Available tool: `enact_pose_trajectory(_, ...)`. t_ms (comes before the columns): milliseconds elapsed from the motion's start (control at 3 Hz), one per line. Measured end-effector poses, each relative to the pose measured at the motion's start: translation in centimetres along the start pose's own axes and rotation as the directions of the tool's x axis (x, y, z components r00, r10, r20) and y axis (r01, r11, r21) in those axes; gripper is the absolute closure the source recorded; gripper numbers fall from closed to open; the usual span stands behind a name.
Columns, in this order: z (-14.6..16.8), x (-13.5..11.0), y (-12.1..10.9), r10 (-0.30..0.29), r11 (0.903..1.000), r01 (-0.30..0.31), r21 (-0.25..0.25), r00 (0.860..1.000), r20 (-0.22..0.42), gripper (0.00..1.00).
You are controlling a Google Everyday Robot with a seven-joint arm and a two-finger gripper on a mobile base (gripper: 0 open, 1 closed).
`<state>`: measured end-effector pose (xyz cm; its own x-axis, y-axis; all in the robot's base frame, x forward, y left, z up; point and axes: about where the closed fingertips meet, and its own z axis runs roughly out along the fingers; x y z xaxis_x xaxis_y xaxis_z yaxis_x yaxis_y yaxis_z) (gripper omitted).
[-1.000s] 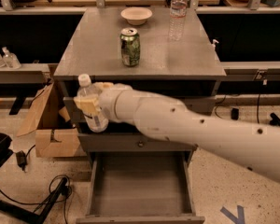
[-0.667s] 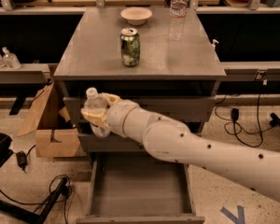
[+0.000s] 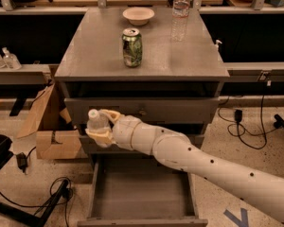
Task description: Place blue plastic bottle into bottom drawer
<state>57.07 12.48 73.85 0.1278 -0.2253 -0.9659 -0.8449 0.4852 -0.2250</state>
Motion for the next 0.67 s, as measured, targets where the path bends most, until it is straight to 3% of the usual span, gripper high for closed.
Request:
enact_pose_trajectory(333,0.6,6.9,1.2,0.074,0.9943,-0.077,-0.074,0.996,-0.048,1.00)
enact_pose_trajectory(667,0.9,12.9,2.7,0.168,0.9783,-0.183,-0.097,0.975,-0.145,1.00)
